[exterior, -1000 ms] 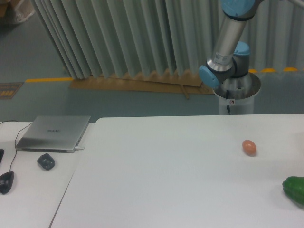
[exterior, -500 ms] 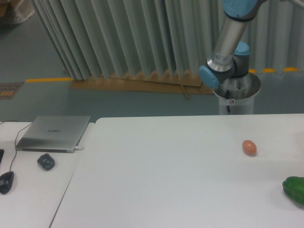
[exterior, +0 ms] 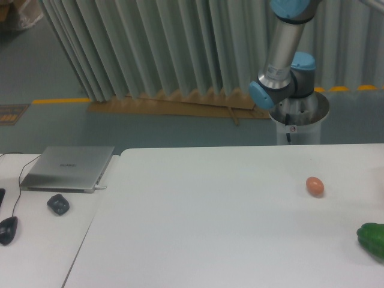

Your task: Place the bread in the basket

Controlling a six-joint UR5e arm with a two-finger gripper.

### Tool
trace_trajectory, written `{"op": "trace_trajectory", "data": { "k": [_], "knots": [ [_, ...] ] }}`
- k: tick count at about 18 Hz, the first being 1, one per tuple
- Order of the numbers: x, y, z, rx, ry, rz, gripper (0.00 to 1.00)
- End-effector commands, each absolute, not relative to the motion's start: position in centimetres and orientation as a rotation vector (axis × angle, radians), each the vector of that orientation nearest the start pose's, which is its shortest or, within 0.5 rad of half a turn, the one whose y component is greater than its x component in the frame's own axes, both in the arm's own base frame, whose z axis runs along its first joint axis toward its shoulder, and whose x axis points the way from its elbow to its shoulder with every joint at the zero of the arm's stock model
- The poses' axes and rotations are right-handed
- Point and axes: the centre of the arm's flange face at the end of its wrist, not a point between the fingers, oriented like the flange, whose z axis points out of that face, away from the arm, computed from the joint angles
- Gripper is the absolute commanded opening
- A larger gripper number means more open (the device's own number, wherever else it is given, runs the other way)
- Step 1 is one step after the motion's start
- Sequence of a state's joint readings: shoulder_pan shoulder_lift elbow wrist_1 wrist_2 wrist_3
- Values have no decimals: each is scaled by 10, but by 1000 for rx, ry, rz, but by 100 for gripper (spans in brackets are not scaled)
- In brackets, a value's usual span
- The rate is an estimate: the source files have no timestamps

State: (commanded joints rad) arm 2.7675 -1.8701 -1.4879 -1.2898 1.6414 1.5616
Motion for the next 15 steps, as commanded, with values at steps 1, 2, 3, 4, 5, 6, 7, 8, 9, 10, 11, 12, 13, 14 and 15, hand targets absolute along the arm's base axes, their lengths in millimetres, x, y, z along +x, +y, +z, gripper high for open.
{"op": "trace_trajectory", "data": {
  "k": [1, 2, 3, 4, 5, 6, 7, 8, 9, 10, 11, 12, 13, 14, 15],
  "knots": [
    [-512, 346, 406, -3108, 584, 109, 100],
    [-495, 355, 413, -3028, 549, 25, 100],
    [-482, 357, 422, -2991, 494, -39, 100],
    [-466, 357, 413, -2994, 495, -103, 100],
    [-451, 368, 405, -2985, 539, -123, 100],
    [-442, 373, 401, -2997, 566, -138, 100],
    [-439, 373, 396, -3013, 572, -154, 100],
    [-437, 371, 392, -3025, 574, -171, 100],
    [-438, 368, 390, -3026, 572, -177, 100],
    [-438, 368, 391, -3027, 567, -177, 100],
    [-437, 367, 391, -3026, 566, -180, 100],
    [-435, 368, 391, -3029, 569, -189, 100],
    [-435, 368, 391, -3027, 566, -187, 100],
    [-434, 370, 392, -3027, 569, -186, 100],
    [-433, 372, 390, -3030, 567, -190, 100]
  ]
}}
